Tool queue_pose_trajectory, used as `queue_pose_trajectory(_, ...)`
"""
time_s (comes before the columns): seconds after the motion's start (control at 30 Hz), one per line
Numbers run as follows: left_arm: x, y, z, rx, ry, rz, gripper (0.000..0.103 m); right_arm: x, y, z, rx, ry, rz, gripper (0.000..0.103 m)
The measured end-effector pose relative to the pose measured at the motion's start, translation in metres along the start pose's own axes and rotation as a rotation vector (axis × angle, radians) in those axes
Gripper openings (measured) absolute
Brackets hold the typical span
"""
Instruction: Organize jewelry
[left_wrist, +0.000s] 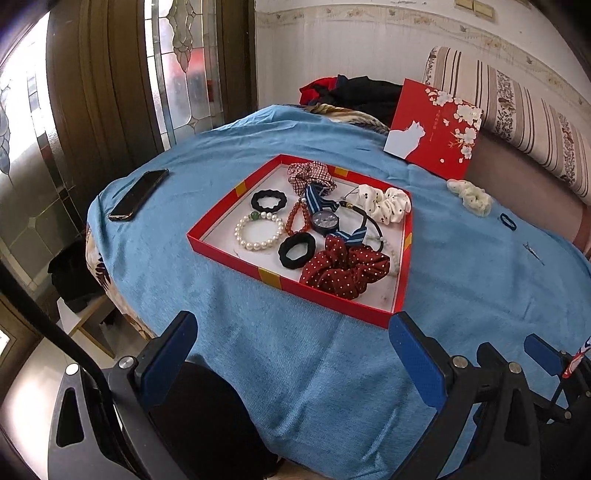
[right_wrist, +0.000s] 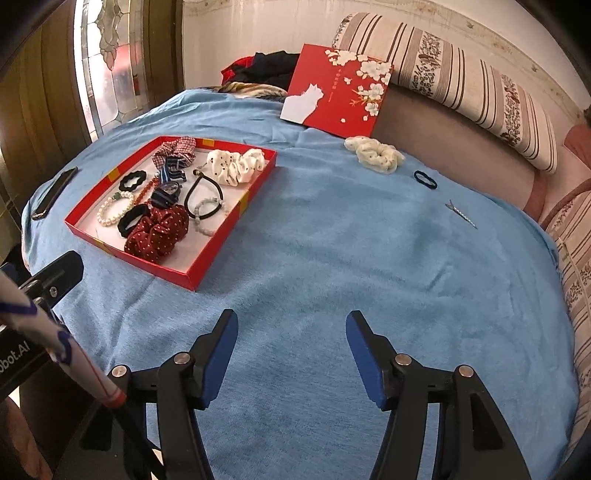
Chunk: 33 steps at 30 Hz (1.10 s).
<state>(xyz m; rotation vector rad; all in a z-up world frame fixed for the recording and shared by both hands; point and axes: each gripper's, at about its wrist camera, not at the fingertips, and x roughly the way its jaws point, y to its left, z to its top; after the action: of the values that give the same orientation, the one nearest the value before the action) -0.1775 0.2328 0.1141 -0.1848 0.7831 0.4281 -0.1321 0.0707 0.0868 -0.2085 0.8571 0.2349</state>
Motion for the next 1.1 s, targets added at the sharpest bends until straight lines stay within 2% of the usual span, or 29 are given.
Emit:
queue_pose_trajectory(0.5, 0.005, -0.002, -0.003, 0.006, 0.034, -0.016, 0.103, 0.003, 0.003, -0.001, -0.004, 0.011, -0.003, 0.065)
queue_pose_trajectory(1.1, -0.001, 0.004, -0.003, -0.001, 0.032, -0.018, 0.103, -0.007, 0.011, -0.002, -0.022, -0.007, -0.021, 0.067)
